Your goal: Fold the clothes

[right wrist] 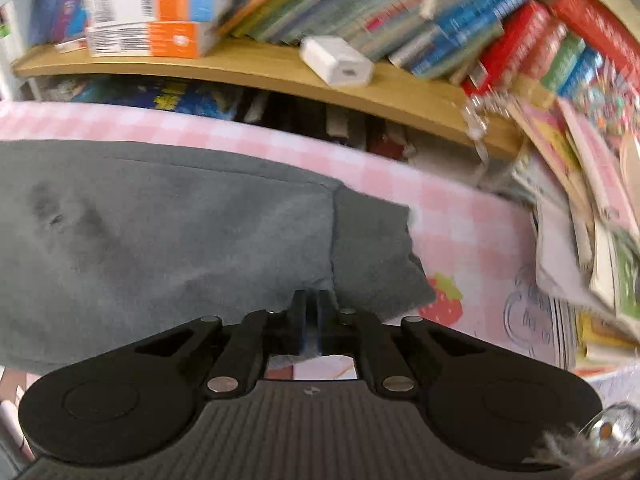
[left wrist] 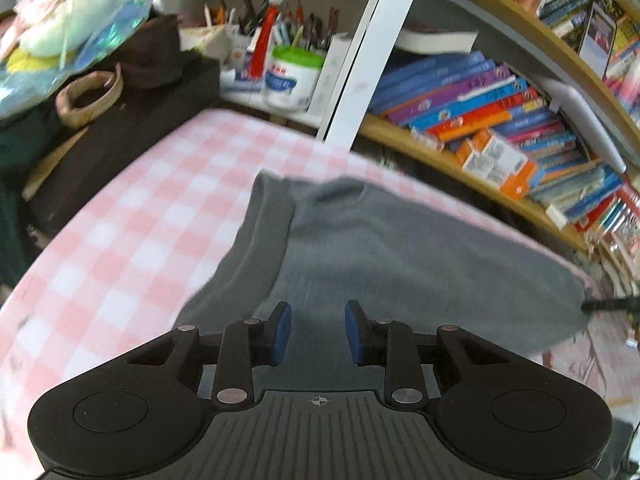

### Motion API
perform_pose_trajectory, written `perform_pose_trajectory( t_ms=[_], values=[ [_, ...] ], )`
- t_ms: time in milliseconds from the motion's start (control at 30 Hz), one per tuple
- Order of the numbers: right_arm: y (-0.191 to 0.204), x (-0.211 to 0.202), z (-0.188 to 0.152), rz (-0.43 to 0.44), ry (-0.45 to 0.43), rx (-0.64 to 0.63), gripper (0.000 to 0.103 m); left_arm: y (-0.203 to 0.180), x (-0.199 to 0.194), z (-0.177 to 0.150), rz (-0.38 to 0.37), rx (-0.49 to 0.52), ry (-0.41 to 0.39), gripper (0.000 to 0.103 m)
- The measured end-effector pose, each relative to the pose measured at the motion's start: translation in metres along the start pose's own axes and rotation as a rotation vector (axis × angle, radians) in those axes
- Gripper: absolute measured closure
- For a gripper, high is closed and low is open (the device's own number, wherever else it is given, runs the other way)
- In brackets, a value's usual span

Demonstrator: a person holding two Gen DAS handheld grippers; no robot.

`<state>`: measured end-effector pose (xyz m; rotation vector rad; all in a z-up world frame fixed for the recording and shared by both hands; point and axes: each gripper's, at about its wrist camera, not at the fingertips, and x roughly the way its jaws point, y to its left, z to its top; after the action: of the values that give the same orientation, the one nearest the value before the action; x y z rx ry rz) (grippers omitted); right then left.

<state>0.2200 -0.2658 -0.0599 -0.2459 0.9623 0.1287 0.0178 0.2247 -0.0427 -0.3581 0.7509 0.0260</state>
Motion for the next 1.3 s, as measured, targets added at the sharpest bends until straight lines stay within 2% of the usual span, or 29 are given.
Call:
perform_pose_trajectory(
  t_ms=[67, 233, 267, 333, 433, 500, 533, 567, 667, 733, 800, 933, 1100, 1200, 1300],
  values=[
    [0.007, -0.018, -0.008, 0.005, -0.048, -0.016, 0.079, 0.003, -0.005, -0.009, 0.001, -0.019, 0.000, 0.075],
    [0.020, -0.079, -0.051, 0.081, -0.101, -0.063, 0.075, 0.010, -0.008, -0.020, -0.015, -0.072, -0.002, 0.075],
    [0.023, -0.093, -0.062, 0.101, -0.107, -0.076, 0.072, 0.012, -0.007, -0.021, -0.019, -0.088, 0.003, 0.075],
    [0.028, -0.119, -0.088, 0.138, -0.109, -0.084, 0.070, 0.015, -0.004, -0.023, -0.036, -0.120, 0.023, 0.090],
    [0.032, -0.147, -0.127, 0.180, -0.081, -0.053, 0.070, 0.016, 0.000, -0.026, -0.036, -0.135, 0.054, 0.093],
    [0.034, -0.158, -0.153, 0.184, -0.043, -0.012, 0.070, 0.023, 0.003, -0.027, 0.064, -0.158, 0.060, 0.099],
    [0.036, -0.160, -0.162, 0.185, -0.026, 0.002, 0.071, 0.034, 0.004, -0.026, 0.110, -0.219, 0.049, 0.102],
    [0.038, -0.160, -0.170, 0.188, -0.010, 0.015, 0.071, 0.044, 0.003, -0.027, 0.106, -0.284, 0.032, 0.102],
    [0.043, -0.159, -0.190, 0.180, 0.030, 0.047, 0.076, 0.054, 0.001, -0.026, 0.099, -0.369, 0.027, 0.102],
    [0.043, -0.151, -0.197, 0.144, 0.046, 0.052, 0.083, 0.043, 0.001, -0.023, 0.127, -0.292, 0.045, 0.102],
    [0.039, -0.145, -0.200, 0.102, 0.043, 0.054, 0.092, 0.039, -0.001, -0.024, 0.122, -0.285, 0.053, 0.102],
    [0.027, -0.134, -0.191, -0.044, -0.004, 0.072, 0.092, 0.032, -0.011, -0.031, 0.084, -0.248, 0.045, 0.102],
    [0.020, -0.139, -0.183, -0.032, -0.040, 0.092, 0.089, 0.022, -0.027, -0.039, 0.097, -0.185, 0.025, 0.098],
    [0.026, -0.154, -0.188, 0.020, -0.059, 0.061, 0.088, 0.020, -0.034, -0.044, 0.083, -0.170, 0.016, 0.098],
    [0.036, -0.160, -0.198, 0.075, -0.035, 0.020, 0.088, 0.017, -0.034, -0.050, 0.090, -0.165, 0.028, 0.098]
  ],
)
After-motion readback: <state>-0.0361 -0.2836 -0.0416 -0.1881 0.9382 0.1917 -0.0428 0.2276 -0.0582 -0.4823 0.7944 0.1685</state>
